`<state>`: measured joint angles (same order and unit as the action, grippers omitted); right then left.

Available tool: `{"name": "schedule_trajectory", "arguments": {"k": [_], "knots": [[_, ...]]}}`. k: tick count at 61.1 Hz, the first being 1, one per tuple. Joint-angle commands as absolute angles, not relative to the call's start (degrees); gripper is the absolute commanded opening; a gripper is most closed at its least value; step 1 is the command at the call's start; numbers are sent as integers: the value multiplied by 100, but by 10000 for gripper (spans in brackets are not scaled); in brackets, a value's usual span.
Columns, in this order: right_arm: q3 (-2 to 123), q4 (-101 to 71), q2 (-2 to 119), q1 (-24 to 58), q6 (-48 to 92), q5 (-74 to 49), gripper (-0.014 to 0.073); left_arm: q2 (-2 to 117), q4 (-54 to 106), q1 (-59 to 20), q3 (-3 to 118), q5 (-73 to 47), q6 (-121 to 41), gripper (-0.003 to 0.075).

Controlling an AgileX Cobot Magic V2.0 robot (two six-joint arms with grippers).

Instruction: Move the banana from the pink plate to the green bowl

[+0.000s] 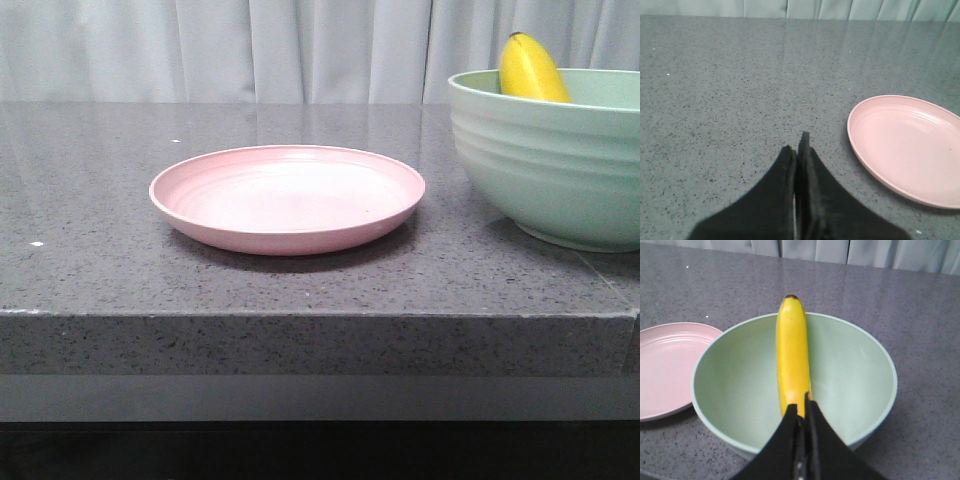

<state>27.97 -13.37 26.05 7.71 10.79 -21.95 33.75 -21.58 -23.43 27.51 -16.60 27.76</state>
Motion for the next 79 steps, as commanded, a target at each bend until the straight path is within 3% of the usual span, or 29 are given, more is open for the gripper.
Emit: {"name": "schedule_trajectory", "arguments": {"k": [1, 14, 63, 74, 79], "knots": [[2598, -1476, 2134, 777, 1139, -1625, -60, 2942, -2218, -2319, 2535, -956, 2827, -20], [2287, -1492, 1380, 777, 1139, -1672, -60, 2261, -2180, -2319, 2174, -894, 2827, -20], [2287, -1522, 1377, 777, 1133, -1677, -60, 2234, -2155, -2319, 2132, -906, 2778, -20], [2287, -1522, 1377, 777, 1133, -1683, -60, 2222, -84, -2319, 2119, -875, 422, -20], [2287, -1522, 1377, 777, 1133, -1685, -60, 2222, 0, -2319, 2115, -805, 262, -20]]}}
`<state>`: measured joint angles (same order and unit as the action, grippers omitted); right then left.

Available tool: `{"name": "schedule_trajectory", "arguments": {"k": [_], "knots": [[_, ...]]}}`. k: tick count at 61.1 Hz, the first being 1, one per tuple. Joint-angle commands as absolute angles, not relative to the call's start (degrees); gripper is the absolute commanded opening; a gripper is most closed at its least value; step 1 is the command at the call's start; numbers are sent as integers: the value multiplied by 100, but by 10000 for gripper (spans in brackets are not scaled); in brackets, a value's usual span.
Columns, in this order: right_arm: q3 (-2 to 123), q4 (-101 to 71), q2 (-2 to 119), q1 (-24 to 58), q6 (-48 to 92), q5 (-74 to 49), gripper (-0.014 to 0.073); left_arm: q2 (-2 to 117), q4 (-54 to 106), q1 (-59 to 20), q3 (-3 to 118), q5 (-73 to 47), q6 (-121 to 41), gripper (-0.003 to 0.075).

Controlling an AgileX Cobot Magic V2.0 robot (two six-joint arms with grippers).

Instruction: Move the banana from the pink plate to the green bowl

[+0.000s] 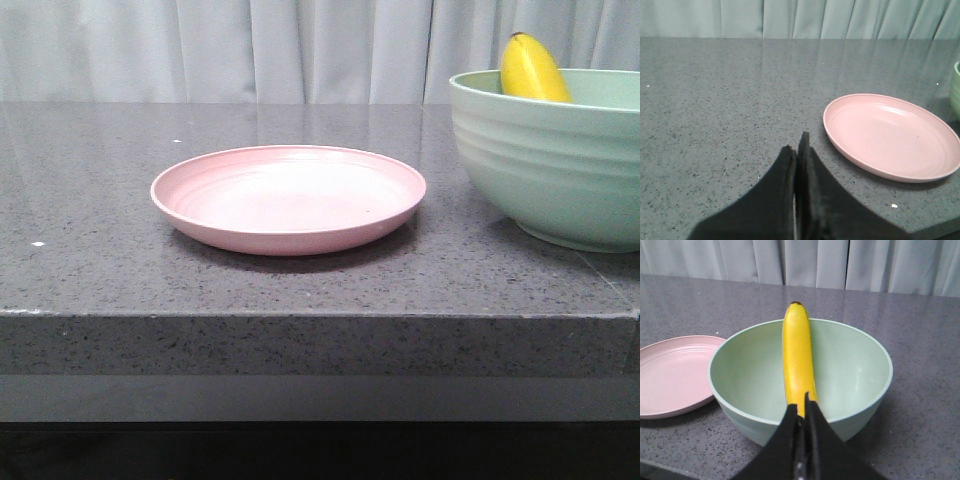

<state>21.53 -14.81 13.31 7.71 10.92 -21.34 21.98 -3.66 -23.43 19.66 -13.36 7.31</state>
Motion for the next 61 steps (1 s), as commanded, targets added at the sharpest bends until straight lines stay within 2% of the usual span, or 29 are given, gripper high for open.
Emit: {"name": "schedule_trajectory", "arguments": {"k": [1, 10, 26, 36, 61], "knots": [[2287, -1522, 1377, 777, 1133, -1685, -60, 2222, 0, -2319, 2105, -812, 262, -20], [2287, -1522, 1377, 777, 1133, -1685, -60, 1814, -33, -2142, 1868, -788, 249, -20], [2287, -1522, 1377, 777, 1133, -1685, -60, 355, 69, -943, 821, -799, 249, -20], [2287, -1522, 1382, 777, 1133, -1690, -60, -143, 92, -385, 214, -683, 249, -20], [2287, -1522, 1382, 772, 1133, -1716, -60, -138, 102, -264, -65, -699, 249, -20]]}}
